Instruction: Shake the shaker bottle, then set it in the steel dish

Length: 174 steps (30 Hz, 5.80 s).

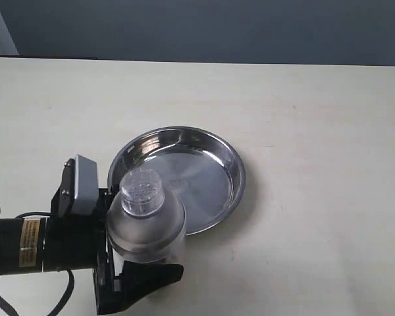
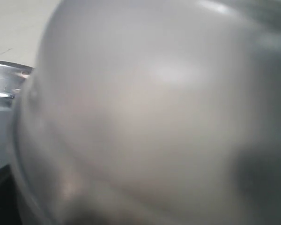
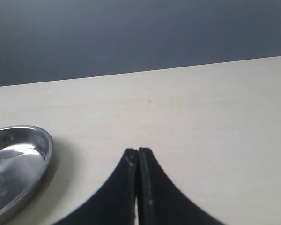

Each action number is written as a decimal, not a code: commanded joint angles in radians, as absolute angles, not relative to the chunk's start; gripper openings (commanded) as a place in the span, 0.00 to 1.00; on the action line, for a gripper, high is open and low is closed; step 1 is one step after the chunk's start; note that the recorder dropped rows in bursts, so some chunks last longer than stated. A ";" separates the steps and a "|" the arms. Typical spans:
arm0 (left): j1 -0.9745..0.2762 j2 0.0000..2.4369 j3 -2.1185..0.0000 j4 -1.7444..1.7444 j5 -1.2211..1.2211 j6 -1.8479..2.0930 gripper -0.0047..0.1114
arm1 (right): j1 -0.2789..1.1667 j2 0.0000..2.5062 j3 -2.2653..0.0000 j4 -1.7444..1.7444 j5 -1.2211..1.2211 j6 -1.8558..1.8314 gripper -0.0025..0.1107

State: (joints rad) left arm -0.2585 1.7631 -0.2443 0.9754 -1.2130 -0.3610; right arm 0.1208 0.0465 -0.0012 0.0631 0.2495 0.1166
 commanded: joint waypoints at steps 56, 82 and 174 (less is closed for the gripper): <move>-0.260 1.848 -0.228 0.928 -1.221 -0.354 0.94 | 0.122 0.052 0.000 0.062 0.237 0.117 0.01; -0.260 1.848 -0.228 0.970 -1.221 -0.350 0.05 | 0.122 0.052 0.000 0.062 0.235 0.117 0.01; -0.623 1.363 -0.698 -0.180 -0.361 0.086 0.04 | 0.119 0.052 0.000 0.062 0.237 0.117 0.01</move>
